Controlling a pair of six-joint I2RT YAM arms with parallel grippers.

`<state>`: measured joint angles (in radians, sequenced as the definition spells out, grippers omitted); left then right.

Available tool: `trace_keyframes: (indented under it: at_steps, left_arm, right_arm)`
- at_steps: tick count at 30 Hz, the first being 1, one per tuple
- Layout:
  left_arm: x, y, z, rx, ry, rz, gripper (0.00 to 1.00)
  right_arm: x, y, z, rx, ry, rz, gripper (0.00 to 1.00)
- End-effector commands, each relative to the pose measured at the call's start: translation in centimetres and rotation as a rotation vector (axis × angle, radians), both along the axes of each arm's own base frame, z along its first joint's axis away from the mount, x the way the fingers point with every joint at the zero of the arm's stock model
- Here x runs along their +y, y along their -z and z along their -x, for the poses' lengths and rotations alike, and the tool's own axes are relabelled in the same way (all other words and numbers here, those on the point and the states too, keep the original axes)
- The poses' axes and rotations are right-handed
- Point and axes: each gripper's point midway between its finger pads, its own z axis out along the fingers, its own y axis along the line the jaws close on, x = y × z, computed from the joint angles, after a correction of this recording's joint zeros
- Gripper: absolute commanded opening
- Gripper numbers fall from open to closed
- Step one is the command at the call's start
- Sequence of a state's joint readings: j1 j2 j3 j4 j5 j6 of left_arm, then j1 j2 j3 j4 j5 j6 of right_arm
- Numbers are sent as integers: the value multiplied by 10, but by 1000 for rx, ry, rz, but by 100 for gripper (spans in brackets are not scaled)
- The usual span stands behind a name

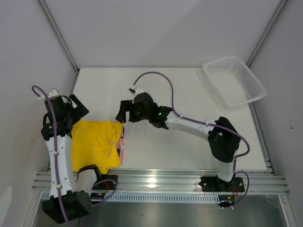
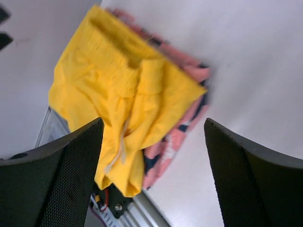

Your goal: Fold and stack the shorts

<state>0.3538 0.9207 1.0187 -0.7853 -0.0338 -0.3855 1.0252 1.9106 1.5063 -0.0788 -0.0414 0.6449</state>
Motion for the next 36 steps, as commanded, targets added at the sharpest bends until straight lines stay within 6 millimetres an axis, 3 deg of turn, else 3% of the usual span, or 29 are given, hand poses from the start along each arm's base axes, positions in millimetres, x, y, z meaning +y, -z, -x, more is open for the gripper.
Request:
trace_keyframes:
  at_steps: [1, 3, 4, 6, 8, 10, 11, 14, 16, 17, 19, 20, 23, 25, 26, 28, 32, 36]
  left_arm:
    - [-44, -40, -24, -241, 130, 47, 99]
    - [-59, -49, -28, -303, 168, 56, 99]
    - [-69, -57, -34, -341, 201, 45, 99]
    - [-77, -56, -40, -367, 223, 31, 99]
    - [-91, -51, -46, -382, 269, 40, 99]
    - [-106, -45, -49, -394, 318, 57, 99]
    - [-112, -31, -51, -396, 339, 66, 99]
    - [-132, -19, -44, -446, 405, 131, 99]
    - [-139, -16, -39, -461, 412, 142, 99]
    - [-141, 0, -35, -441, 413, 143, 99]
    - [-149, -8, -28, -499, 442, 140, 99]
    - [-151, 7, -24, -480, 445, 152, 99]
    - [-160, 22, -12, -509, 479, 167, 99]
    - [-159, 34, -4, -525, 472, 156, 99]
    - [-159, 47, -1, -509, 480, 151, 99]
    - [-161, 59, 7, -496, 505, 144, 99]
    - [-159, 70, 20, -506, 545, 98, 99]
    - [-165, 64, 27, -571, 594, 98, 99]
  right_arm:
    - [-66, -46, -50, -113, 102, -28, 87]
    - [-109, -55, -63, -159, 174, 3, 86]
    - [-139, -60, -85, -194, 266, 15, 86]
    - [-183, -69, -85, -254, 333, 33, 87]
    - [-226, -71, -98, -285, 438, 45, 88]
    - [-261, -66, -91, -294, 492, 66, 88]
    - [-280, -64, -94, -297, 535, 79, 88]
    - [-317, -48, -83, -322, 586, 111, 89]
    - [-330, -42, -74, -330, 600, 120, 89]
    - [-336, -40, -65, -331, 608, 104, 90]
    - [-346, -33, -58, -313, 628, 113, 94]
    - [-349, -28, -51, -315, 623, 118, 94]
    - [-350, -24, -43, -345, 616, 79, 94]
    - [-353, -11, -32, -379, 602, 70, 93]
    - [-356, 8, -26, -369, 598, 89, 93]
    - [-362, 4, -21, -410, 616, 71, 93]
    - [-375, 16, -15, -447, 666, 90, 94]
    - [-376, 19, -12, -452, 671, 65, 94]
